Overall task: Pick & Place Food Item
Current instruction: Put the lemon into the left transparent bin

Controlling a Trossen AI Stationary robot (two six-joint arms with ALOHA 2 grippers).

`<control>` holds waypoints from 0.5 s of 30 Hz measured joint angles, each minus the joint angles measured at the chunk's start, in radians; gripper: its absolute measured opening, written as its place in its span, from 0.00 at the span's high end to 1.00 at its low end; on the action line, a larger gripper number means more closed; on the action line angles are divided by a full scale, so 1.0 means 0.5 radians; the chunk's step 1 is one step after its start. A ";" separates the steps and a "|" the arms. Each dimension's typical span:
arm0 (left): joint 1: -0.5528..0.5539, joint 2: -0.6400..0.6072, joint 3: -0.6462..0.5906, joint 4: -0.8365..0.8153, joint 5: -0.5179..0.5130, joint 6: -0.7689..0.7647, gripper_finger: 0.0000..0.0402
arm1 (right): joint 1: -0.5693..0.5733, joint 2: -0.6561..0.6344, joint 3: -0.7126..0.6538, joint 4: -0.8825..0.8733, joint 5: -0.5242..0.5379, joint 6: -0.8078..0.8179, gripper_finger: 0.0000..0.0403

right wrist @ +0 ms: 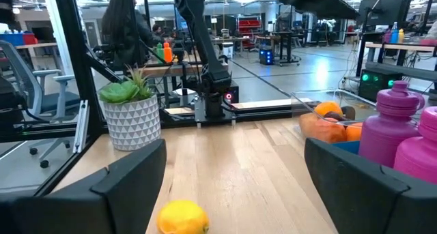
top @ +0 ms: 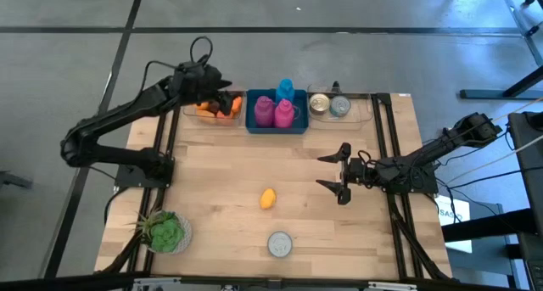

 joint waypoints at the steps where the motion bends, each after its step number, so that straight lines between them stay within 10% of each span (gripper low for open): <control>1: -0.056 -0.031 -0.006 0.003 -0.002 0.000 0.36 | 0.000 0.000 0.000 0.000 0.000 0.000 0.14; 15: -0.739 -0.429 -0.686 0.727 -0.049 -0.113 0.36 | 0.000 0.001 0.000 -0.003 0.006 0.024 0.14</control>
